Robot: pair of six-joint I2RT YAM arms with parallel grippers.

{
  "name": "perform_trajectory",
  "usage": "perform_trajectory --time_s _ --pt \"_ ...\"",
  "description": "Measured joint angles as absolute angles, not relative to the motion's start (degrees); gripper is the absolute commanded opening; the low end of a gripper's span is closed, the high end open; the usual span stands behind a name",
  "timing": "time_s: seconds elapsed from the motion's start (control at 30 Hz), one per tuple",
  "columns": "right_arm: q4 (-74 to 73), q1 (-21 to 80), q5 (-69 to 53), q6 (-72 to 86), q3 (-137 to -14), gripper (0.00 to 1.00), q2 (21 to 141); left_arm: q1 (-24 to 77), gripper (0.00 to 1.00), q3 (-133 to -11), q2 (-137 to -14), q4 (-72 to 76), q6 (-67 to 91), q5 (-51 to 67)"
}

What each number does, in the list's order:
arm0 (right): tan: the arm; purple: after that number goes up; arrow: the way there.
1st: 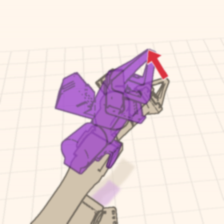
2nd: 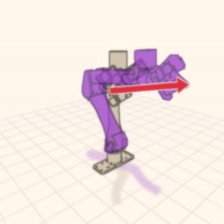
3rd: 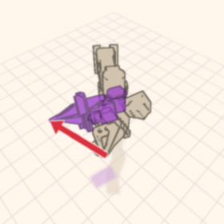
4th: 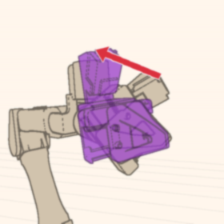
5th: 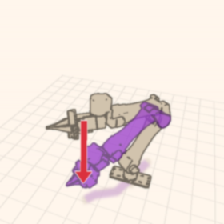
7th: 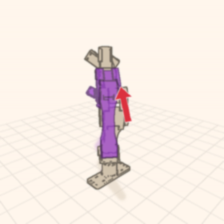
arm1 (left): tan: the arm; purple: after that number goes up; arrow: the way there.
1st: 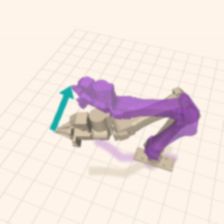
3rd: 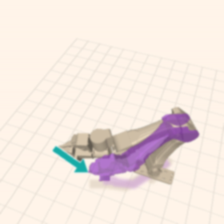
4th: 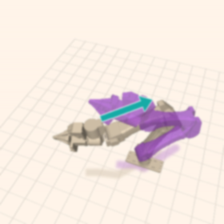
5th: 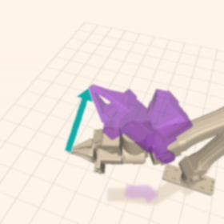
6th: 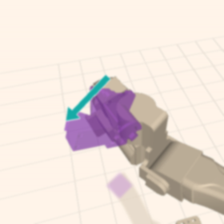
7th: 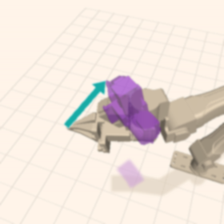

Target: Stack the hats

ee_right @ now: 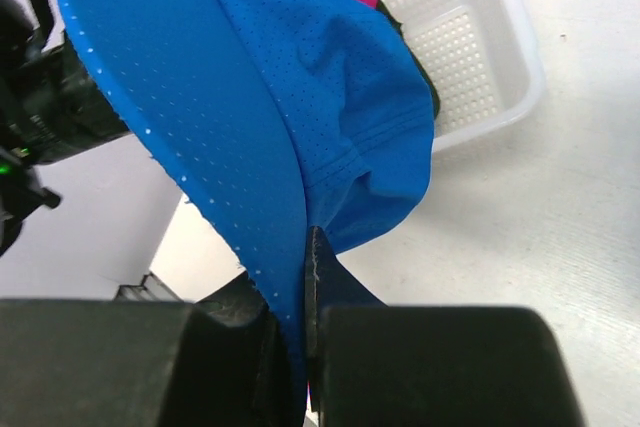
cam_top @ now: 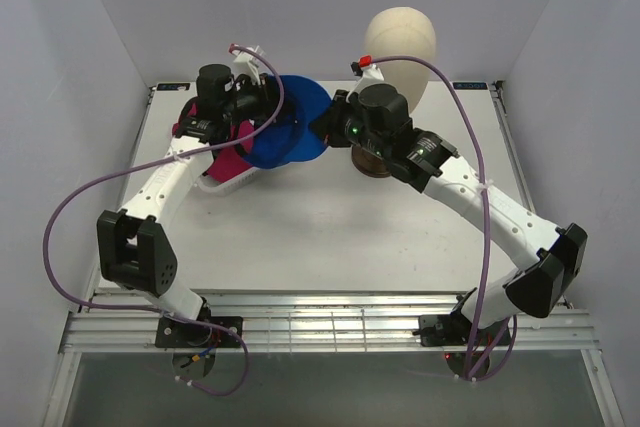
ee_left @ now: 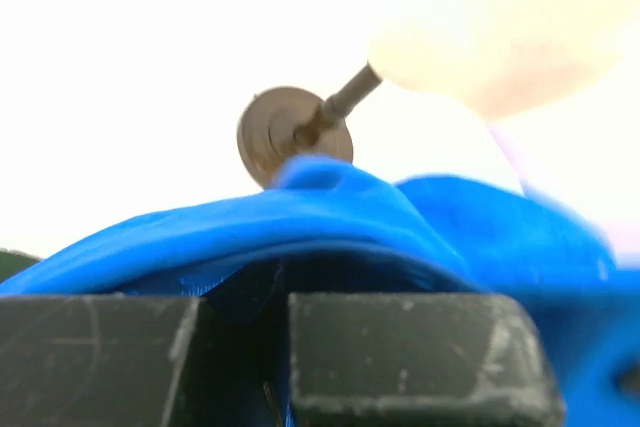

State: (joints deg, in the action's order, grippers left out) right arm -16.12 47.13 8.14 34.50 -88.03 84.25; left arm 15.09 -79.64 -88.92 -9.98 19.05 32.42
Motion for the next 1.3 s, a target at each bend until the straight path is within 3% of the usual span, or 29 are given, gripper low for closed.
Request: perform_trajectory --time_s 0.37,0.57,0.77,1.03,1.3 --pt "-13.91 50.11 8.88 38.63 -84.60 0.08 83.29 15.09 0.27 -86.04 -95.39 -6.81 25.30 21.54" --pt "-15.14 50.22 9.43 36.88 -85.71 0.08 83.46 15.07 0.38 -85.54 -94.96 -7.18 24.43 22.37" --pt "-20.95 47.81 9.74 28.97 -100.55 0.08 88.38 15.09 0.50 -82.41 -89.60 -13.67 22.37 28.47" --pt "-22.87 43.59 8.19 14.44 -121.03 0.08 96.79 15.11 0.52 -86.32 -80.75 -24.62 16.91 32.40" --pt "-19.49 43.68 8.84 -4.40 -123.98 0.08 98.85 15.11 0.53 -97.82 -80.25 -33.01 9.82 31.29"
